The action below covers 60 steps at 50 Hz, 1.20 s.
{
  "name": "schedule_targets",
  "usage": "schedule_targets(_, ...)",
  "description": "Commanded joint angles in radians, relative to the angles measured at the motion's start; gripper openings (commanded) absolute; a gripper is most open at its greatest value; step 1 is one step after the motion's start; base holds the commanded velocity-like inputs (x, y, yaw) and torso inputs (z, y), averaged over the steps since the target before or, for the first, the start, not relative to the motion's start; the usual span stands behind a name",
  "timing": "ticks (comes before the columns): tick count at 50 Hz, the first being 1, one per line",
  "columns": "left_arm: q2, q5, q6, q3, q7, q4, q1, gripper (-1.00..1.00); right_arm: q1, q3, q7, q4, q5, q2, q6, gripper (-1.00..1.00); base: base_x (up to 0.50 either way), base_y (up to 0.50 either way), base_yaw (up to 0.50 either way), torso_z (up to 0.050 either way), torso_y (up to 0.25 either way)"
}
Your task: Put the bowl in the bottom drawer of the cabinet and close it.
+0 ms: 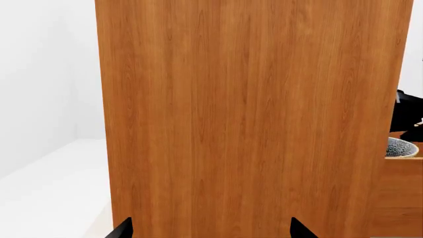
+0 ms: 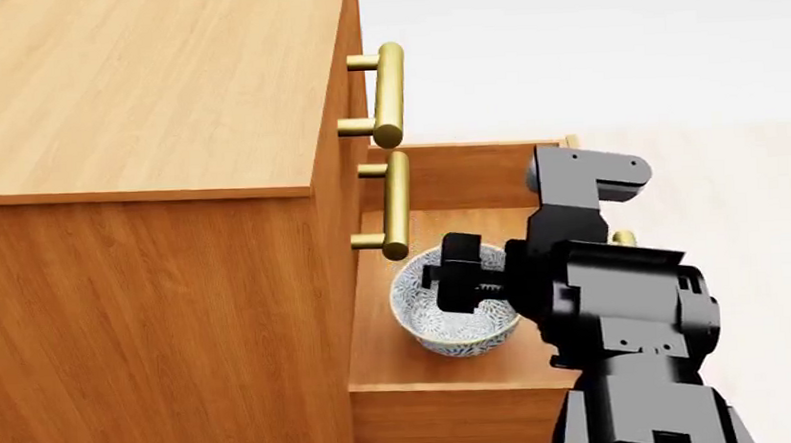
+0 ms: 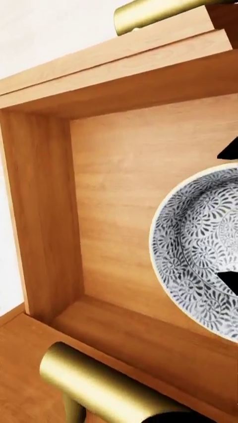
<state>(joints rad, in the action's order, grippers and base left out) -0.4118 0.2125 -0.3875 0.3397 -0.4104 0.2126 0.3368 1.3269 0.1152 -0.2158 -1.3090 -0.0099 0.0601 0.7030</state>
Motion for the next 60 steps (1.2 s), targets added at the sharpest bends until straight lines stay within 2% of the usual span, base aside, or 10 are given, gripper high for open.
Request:
schedule_targets(1, -0.003, 0.002, 0.001, 0.001, -0.002, 0.003, 0.001, 1.0, -0.005, -0.028, -0.027, 0.0, 0.001, -0.002, -0.03, 1.0, 0.0, 0.0, 0.0, 0.0, 0.0)
schedule_targets(14, -0.004, 0.001, 0.003, 0.004, -0.003, 0.002, -0.002, 1.0, 0.026, -0.116, -0.039, 0.001, -0.025, -0.007, -0.133, 1.0, 0.0, 0.0, 0.0, 0.0, 0.0)
schedule_targets(36, -0.004, 0.006, 0.002, 0.008, -0.004, -0.006, -0.009, 1.0, 0.126, -0.172, -0.041, 0.02, -0.015, 0.036, -0.172, 1.0, 0.0, 0.0, 0.0, 0.0, 0.0)
schedule_targets(37, -0.004, 0.006, 0.001, 0.008, -0.004, -0.007, -0.009, 1.0, 0.119, -0.173, -0.041, 0.044, -0.016, 0.039, -0.166, 1.0, 0.0, 0.0, 0.0, 0.0, 0.0)
schedule_targets(40, -0.004, 0.006, -0.001, 0.008, -0.004, -0.007, -0.008, 1.0, 0.033, -0.171, -0.028, 0.299, -0.022, 0.062, -0.049, 1.0, 0.0, 0.0, 0.0, 0.0, 0.0)
schedule_targets(44, -0.007, 0.009, -0.002, 0.009, -0.003, 0.001, -0.004, 1.0, -0.031, -0.158, -0.018, 0.482, -0.019, 0.08, 0.032, 1.0, 0.0, 0.0, 0.0, 0.0, 0.0)
schedule_targets(51, -0.016, -0.024, 0.042, 0.017, -0.016, 0.014, -0.003, 1.0, -0.093, -0.123, 0.027, 0.643, -0.019, 0.106, 0.078, 1.0, 0.0, 0.0, 0.0, 0.0, 0.0)
schedule_targets(54, -0.015, 0.048, -0.017, 0.01, 0.012, 0.011, 0.004, 1.0, -0.123, -0.109, 0.036, 0.721, -0.018, 0.123, 0.106, 1.0, 0.0, 0.0, 0.0, 0.0, 0.0)
schedule_targets(60, -0.013, 0.017, -0.005, 0.011, -0.002, 0.005, -0.001, 1.0, -0.191, -0.063, 0.057, 0.921, -0.011, 0.149, 0.18, 1.0, 0.0, 0.0, 0.0, 0.0, 0.0)
